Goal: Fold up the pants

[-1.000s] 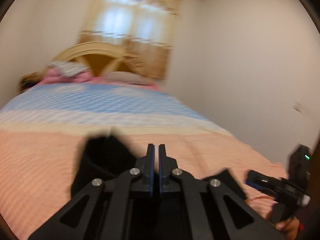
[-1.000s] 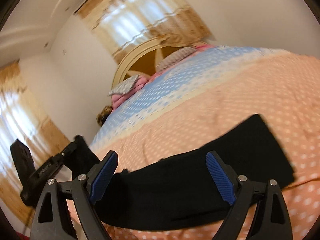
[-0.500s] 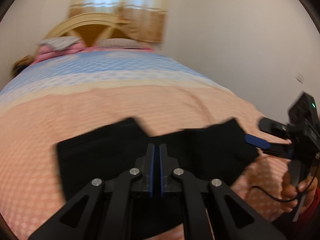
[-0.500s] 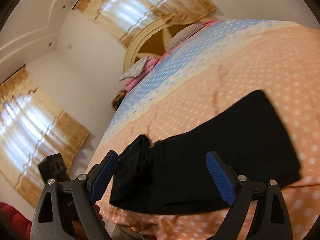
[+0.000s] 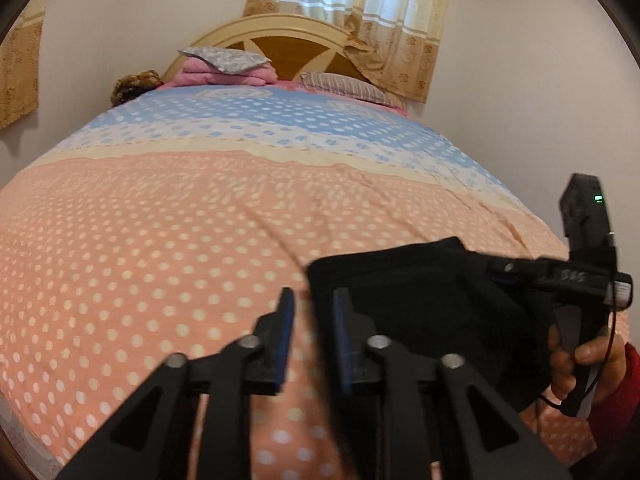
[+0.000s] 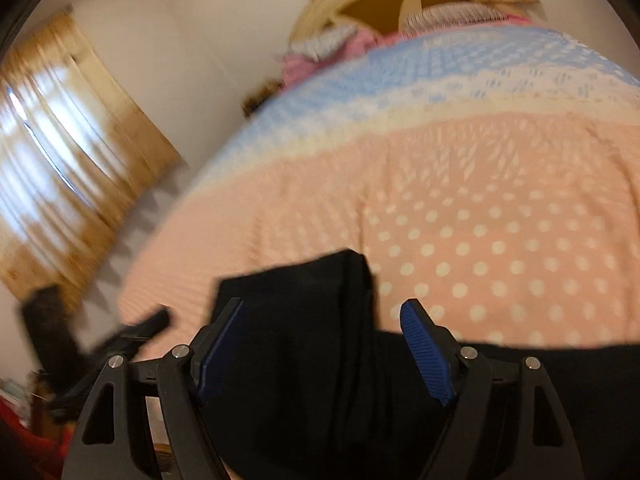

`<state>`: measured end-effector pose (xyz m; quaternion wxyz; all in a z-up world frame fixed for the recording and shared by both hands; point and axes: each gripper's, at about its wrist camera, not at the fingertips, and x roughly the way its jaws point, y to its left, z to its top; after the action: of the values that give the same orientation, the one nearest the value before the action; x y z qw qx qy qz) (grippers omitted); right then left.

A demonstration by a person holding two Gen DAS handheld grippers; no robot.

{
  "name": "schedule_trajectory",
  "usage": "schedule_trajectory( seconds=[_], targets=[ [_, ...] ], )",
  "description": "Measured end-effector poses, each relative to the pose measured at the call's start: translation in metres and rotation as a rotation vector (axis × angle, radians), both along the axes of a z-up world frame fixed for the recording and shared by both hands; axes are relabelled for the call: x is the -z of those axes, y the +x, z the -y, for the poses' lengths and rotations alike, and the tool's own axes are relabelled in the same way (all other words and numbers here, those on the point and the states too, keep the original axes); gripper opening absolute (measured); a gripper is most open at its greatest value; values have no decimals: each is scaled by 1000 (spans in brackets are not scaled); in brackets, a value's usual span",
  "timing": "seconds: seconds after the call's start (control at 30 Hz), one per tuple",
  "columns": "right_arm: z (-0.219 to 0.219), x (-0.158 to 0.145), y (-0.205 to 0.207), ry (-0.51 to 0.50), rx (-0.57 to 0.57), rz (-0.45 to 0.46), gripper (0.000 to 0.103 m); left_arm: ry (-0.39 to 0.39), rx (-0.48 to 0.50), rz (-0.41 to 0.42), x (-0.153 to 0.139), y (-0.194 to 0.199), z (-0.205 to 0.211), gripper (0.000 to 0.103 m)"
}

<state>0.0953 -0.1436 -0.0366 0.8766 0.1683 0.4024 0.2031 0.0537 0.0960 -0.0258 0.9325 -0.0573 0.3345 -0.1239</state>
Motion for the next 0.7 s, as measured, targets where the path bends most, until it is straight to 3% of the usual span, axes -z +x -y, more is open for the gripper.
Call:
schedule_trajectory(
  seconds=[0.03,0.07,0.17,0.2,0.23,0.3,0.43,0.5,0.7],
  targets=[
    [-6,8,8,-15,-19,-27,80,5,-12,2,2,2,-4,45],
    [-11,11,12,-38,-25,-36,80,4,-26,3,4,4,-8,48],
    [-24,10,17,-103,-38,-8,79,-16,-42,-24,12,12,-15,50],
    [-29,9,16,-126,-43,-2,71,-24,-43,-35,14,14,-16,50],
    [-35,9,16,-164,-57,2,54,-29,-44,-40,16,15,-17,50],
    [-44,7,11,-229,-62,13,48,-31,-44,-48,18,16,-17,50],
    [-39,-11,-6,-222,-11,68,17,-37,-41,-55,19,16,-16,50],
    [-39,-26,-20,-166,-8,115,17,-42,-39,-57,19,16,-16,50],
    [-41,-71,-71,-148,-16,273,17,-29,-17,-43,13,9,-7,51]
  ],
)
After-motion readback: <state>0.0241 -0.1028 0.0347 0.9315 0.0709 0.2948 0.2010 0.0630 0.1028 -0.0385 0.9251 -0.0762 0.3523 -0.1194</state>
